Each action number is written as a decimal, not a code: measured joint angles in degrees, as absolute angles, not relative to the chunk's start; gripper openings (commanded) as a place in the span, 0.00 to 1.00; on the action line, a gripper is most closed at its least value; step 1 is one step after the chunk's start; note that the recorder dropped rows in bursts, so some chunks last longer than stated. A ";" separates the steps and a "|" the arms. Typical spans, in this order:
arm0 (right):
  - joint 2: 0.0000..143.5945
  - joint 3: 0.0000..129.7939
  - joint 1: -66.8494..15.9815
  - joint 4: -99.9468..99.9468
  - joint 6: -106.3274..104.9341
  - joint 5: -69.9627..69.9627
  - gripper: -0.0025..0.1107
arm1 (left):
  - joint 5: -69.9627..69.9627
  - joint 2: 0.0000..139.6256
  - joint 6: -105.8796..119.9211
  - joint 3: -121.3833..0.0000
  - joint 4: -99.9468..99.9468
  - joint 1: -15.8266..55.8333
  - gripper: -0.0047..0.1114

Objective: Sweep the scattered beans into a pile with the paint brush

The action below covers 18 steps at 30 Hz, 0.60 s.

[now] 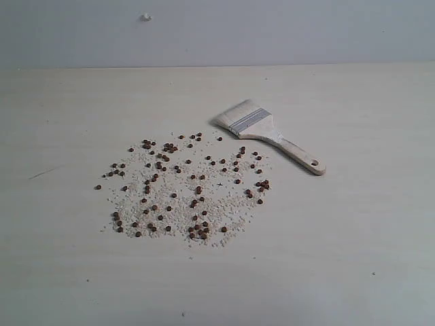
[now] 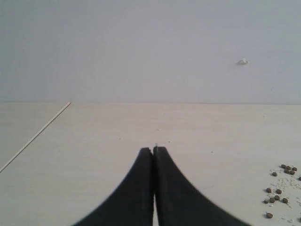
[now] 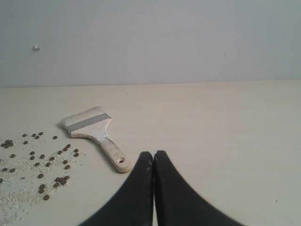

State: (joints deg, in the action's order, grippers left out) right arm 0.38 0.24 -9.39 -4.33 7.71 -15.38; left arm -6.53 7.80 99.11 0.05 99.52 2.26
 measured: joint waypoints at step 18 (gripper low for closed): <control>0.38 0.24 -9.39 0.00 5.21 0.00 0.02 | -6.53 7.80 99.11 0.05 99.52 2.26 0.04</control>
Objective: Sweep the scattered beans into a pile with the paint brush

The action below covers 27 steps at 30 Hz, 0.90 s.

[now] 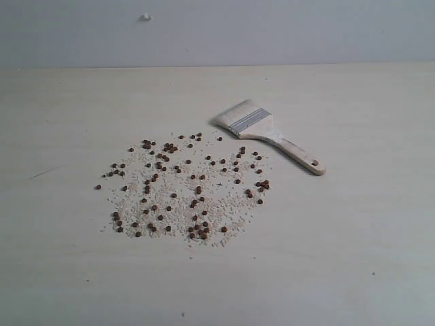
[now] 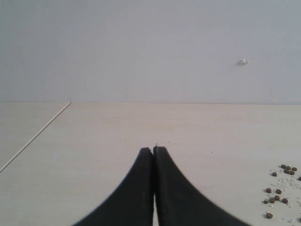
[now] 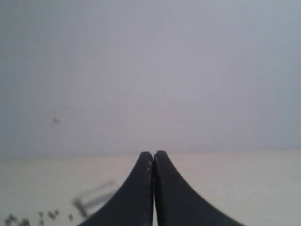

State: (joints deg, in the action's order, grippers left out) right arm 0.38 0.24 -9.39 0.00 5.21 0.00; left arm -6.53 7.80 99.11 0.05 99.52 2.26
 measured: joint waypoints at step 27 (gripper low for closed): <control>55.55 49.92 -9.39 -2.70 7.27 -42.86 0.02 | -6.53 7.80 99.11 0.05 99.52 2.26 0.04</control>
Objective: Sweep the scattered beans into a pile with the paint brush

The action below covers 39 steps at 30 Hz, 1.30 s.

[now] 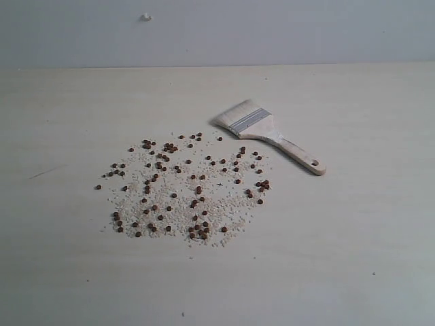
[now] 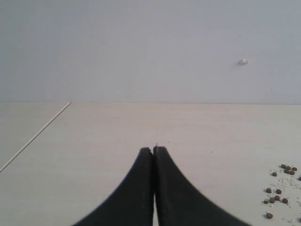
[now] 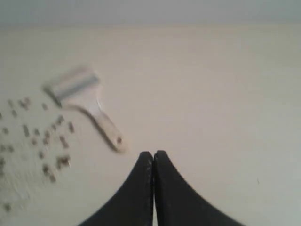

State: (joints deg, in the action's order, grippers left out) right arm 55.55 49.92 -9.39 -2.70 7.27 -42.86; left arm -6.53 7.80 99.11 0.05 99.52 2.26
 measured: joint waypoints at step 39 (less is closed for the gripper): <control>116.77 87.73 -9.39 12.05 -35.97 -63.64 0.53 | -6.53 7.80 99.11 0.05 99.52 2.26 0.04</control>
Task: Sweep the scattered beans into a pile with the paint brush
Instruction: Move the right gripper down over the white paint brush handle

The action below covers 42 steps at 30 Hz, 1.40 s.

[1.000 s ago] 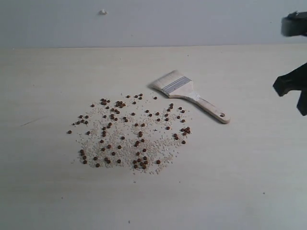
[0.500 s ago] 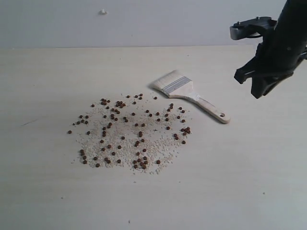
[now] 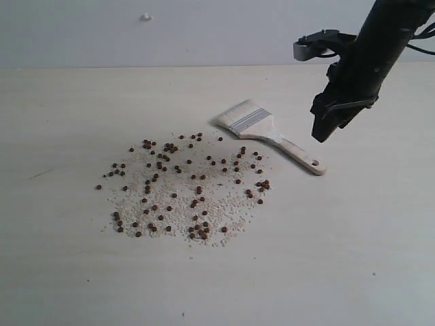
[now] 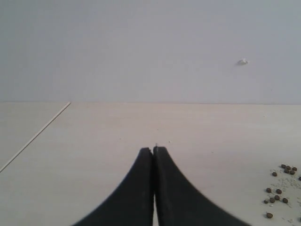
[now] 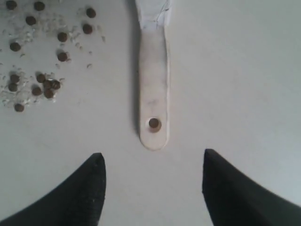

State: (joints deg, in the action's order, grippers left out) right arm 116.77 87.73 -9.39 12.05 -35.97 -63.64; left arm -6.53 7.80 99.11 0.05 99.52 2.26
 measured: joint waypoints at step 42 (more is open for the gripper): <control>128.20 89.36 -14.41 4.24 -28.65 -58.56 0.40 | -6.53 7.80 99.20 0.05 99.52 2.26 0.04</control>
